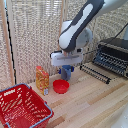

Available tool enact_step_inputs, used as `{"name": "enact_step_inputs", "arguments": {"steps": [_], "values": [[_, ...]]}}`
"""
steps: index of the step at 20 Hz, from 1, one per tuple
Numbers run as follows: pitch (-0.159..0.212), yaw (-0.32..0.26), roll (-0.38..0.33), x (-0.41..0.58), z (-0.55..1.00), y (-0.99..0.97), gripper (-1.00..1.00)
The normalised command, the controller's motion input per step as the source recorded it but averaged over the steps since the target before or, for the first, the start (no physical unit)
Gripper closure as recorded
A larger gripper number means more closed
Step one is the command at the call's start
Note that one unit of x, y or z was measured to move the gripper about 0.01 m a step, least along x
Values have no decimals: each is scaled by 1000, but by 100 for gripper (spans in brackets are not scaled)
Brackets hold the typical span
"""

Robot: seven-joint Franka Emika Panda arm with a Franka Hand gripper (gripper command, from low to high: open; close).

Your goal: Please locate the crimson dish within your space. Move your hand towards it gently. Tenderly hold the bowl carefully using your fingers and raise it. With caution, shift it towards the basket. Kindly let loose of the dish to drop it in the basket.

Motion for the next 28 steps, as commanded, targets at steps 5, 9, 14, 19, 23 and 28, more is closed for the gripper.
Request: {"name": "enact_step_inputs", "arguments": {"steps": [5,9,14,19,23,28], "values": [[59,23,0,38,-478,-247,-100],[22,23,0,121,-414,-183,-100],[35,54,0,145,-220,-129,100],[54,9,0,5,-94,-9,100],[58,0,0,1,-88,0,100],[26,1,1,49,-27,-138,100]]}}
